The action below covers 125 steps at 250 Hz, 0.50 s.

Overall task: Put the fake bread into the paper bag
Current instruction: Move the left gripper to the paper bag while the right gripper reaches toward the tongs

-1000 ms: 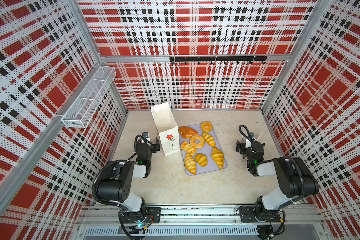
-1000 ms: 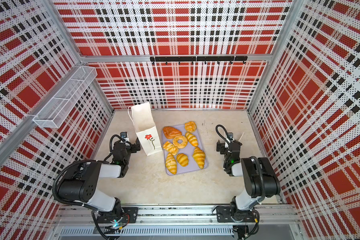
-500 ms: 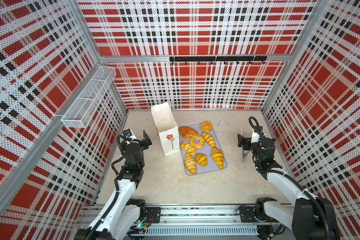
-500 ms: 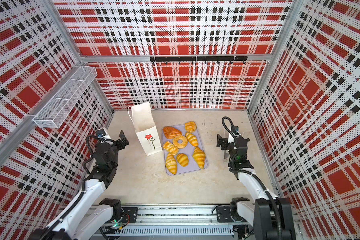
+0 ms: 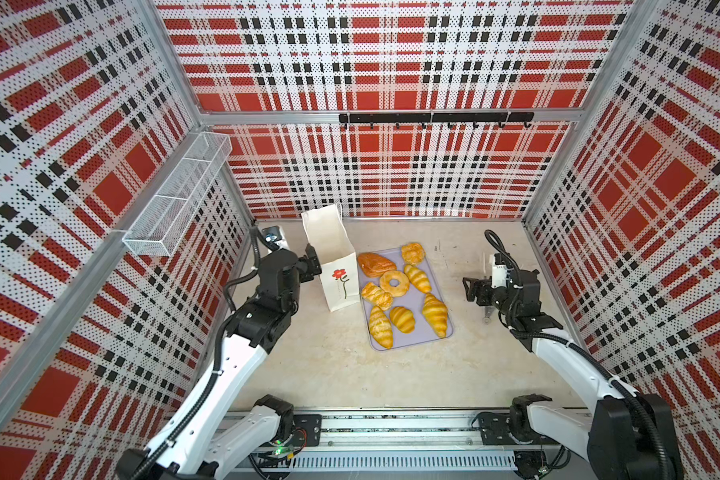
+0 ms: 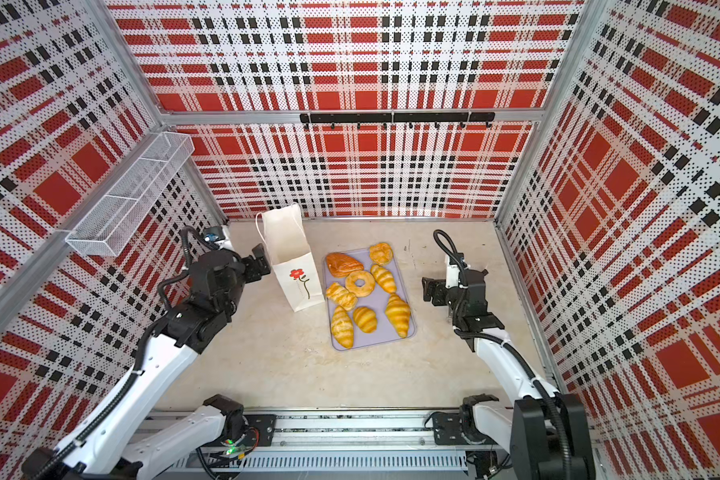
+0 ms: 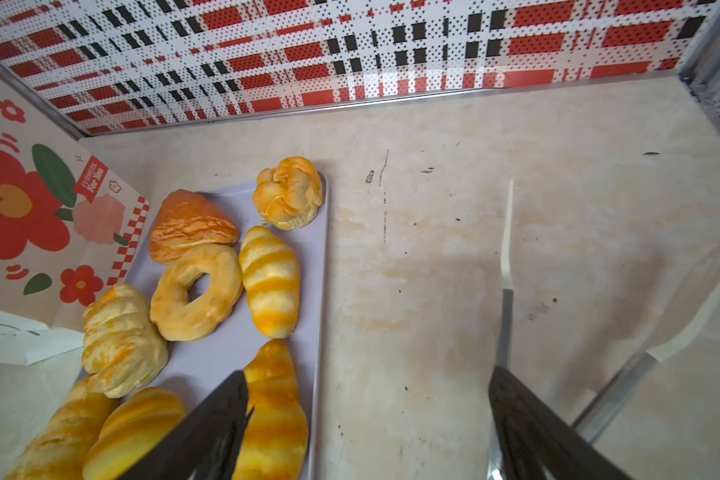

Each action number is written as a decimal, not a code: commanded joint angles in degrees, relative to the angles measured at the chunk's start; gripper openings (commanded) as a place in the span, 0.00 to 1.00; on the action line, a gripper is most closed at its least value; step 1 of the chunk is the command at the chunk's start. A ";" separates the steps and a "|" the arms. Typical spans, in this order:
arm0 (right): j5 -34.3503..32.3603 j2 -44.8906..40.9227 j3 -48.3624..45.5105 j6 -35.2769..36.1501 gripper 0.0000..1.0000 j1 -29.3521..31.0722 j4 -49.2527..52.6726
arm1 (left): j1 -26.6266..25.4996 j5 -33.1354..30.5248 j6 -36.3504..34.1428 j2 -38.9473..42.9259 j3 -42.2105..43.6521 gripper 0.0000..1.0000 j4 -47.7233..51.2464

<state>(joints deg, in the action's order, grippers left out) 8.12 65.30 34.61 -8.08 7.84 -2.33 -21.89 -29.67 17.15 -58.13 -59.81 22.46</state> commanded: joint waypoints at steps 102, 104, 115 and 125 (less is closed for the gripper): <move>-9.09 4.22 7.35 6.58 0.91 7.31 12.38 | 4.09 7.25 9.23 -16.87 -14.43 0.60 13.58; -9.26 4.29 7.43 6.58 0.91 7.40 12.60 | 4.10 7.32 9.27 -17.02 -14.49 0.59 13.58; -10.09 4.48 7.67 6.66 0.91 7.72 13.77 | 4.14 7.47 9.25 -17.66 -14.87 0.56 13.58; -10.96 4.49 7.71 6.59 0.91 7.99 14.45 | 5.45 7.93 9.16 -18.10 -15.11 0.54 13.42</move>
<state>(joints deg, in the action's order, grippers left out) 0.49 69.08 40.12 -2.94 14.85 8.93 -18.37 -23.99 24.27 -75.05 -72.66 34.79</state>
